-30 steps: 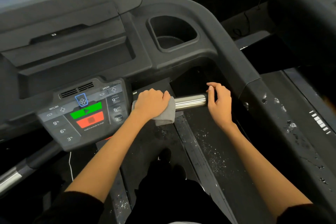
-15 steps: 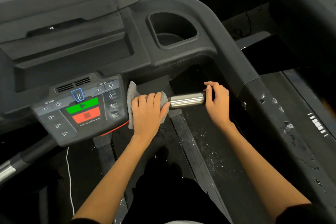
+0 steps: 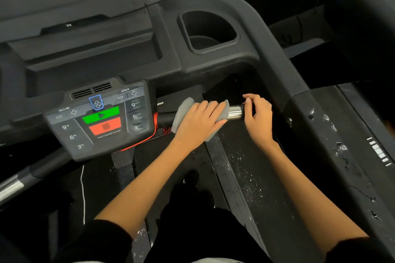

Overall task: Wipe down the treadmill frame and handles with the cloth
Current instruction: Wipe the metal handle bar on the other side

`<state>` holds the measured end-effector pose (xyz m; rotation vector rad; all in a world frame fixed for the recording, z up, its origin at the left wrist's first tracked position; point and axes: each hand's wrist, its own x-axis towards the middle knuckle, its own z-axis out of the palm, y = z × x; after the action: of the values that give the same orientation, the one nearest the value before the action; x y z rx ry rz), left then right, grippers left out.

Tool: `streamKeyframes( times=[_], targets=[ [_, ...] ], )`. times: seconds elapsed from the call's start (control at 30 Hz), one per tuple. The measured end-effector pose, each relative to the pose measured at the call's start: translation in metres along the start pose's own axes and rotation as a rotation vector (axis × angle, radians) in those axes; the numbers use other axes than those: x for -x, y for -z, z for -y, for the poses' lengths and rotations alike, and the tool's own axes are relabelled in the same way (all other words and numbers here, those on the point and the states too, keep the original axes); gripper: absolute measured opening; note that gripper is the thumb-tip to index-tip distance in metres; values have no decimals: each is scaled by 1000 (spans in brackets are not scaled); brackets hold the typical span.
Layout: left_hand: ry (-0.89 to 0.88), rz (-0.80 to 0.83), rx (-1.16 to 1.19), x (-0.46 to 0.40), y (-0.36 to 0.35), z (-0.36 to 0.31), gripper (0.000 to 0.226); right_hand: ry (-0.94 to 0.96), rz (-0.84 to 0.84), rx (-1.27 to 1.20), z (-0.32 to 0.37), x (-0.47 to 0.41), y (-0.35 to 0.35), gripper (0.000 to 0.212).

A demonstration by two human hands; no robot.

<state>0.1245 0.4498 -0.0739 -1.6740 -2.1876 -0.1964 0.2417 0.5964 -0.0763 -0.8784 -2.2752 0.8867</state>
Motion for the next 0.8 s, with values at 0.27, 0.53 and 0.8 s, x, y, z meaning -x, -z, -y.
streamKeyframes(
  times=[0.27, 0.53, 0.8],
  targets=[
    [159, -40, -255, 77, -9, 23, 69, 2, 37, 15, -2, 1, 3, 22],
    [228, -324, -224, 56, -18, 25, 44, 10, 72, 16, -5, 1, 5, 23],
    [344, -378, -142, 34, -10, 26, 26, 10, 95, 16, -8, 1, 4, 24]
  ],
)
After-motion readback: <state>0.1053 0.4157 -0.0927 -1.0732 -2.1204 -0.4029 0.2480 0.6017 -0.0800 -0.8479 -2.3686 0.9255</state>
